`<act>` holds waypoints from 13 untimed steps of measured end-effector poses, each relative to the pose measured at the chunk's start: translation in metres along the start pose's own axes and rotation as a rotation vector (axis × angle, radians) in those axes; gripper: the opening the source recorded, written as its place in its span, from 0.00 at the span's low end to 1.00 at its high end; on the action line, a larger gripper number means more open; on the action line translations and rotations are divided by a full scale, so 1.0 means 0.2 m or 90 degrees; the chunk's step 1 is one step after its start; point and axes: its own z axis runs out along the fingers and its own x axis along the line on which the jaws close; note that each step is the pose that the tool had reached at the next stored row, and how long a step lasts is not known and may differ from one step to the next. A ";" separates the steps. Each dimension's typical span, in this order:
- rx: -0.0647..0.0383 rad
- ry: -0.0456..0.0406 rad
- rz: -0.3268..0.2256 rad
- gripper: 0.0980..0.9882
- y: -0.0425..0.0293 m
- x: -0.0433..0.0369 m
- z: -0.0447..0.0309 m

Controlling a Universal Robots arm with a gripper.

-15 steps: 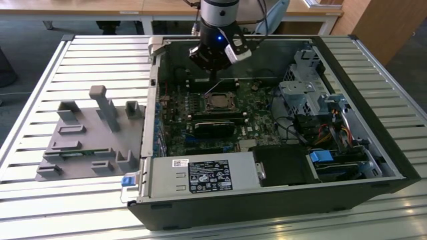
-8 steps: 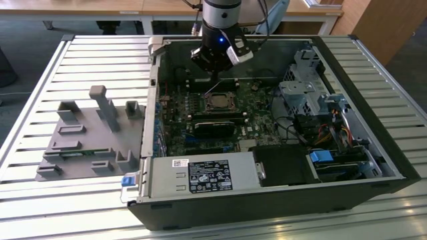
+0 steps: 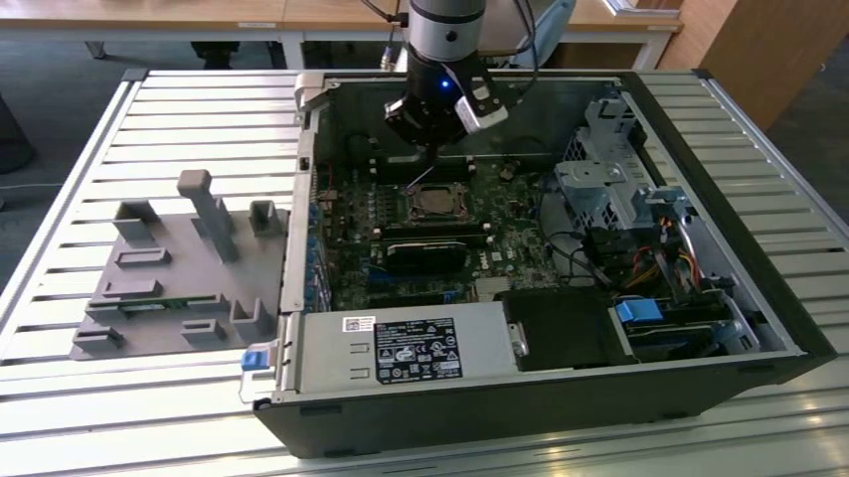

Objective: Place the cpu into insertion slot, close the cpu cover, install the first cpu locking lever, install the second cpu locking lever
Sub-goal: 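Install the first cpu locking lever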

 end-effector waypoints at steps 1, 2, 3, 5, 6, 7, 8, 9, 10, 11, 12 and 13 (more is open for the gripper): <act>0.000 0.0000 0.000 0.01 0.000 -0.003 0.001; 0.000 0.0000 0.000 0.01 0.000 -0.006 0.003; 0.000 0.0000 0.000 0.01 0.000 -0.009 0.005; 0.000 0.0000 0.000 0.01 -0.001 -0.015 0.008; 0.000 0.0000 0.000 0.01 -0.001 -0.017 0.010; 0.000 0.0000 0.000 0.01 -0.001 -0.021 0.011; 0.000 0.0000 0.000 0.01 0.000 -0.024 0.013; 0.000 0.0000 0.000 0.01 0.000 -0.028 0.016; 0.000 0.0000 0.000 0.01 0.000 -0.033 0.018; 0.000 0.0000 0.000 0.01 0.000 -0.037 0.021; 0.000 0.0000 0.000 0.01 0.000 -0.042 0.024; 0.000 0.0000 0.000 0.01 0.000 -0.047 0.028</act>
